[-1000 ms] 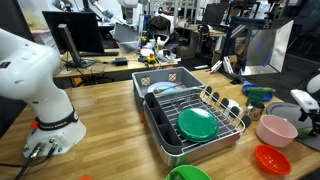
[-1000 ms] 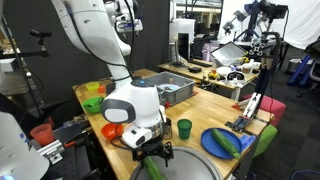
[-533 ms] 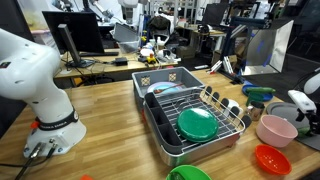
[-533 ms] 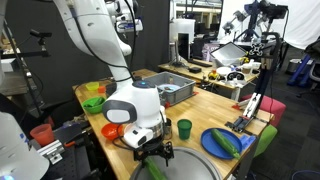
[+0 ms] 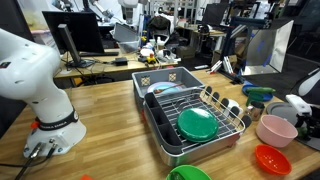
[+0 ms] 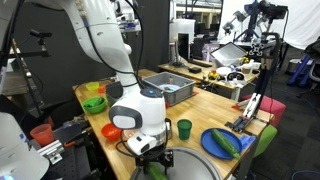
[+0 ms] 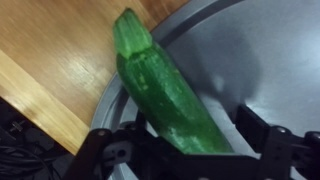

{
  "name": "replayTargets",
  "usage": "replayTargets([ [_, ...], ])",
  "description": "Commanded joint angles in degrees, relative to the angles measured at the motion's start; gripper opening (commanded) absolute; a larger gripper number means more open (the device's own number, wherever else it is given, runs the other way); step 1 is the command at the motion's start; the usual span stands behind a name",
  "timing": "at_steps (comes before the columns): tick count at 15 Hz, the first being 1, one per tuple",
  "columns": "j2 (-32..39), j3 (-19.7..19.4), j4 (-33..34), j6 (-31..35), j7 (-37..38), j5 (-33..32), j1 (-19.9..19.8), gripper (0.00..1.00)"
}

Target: Take the zucchini from the grey plate and put it on the blue plate

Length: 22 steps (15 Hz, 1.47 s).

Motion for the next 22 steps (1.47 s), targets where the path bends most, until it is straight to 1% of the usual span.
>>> replayTargets([
  [1, 0.01, 0.92, 1.55, -2.36, -1.0, 1.53, -1.64, 0.58],
  [4, -0.47, -1.34, 1.37, -2.67, 0.49, 1.08, 0.22, 0.38],
  [5, -0.9, -1.52, 1.29, -3.3, 0.65, 1.06, 0.27, 0.31],
  [7, -1.65, -2.01, 1.27, -4.98, 0.98, 0.9, 0.28, 0.18],
  [14, -4.35, -1.0, 1.27, -11.08, 0.26, 2.48, -2.48, 0.18],
  [18, -7.47, 0.15, 1.91, -13.93, 0.01, 6.43, -5.4, 0.18],
  [22, -9.3, 0.57, 6.44, -19.33, 0.66, 11.23, -7.89, 0.18],
])
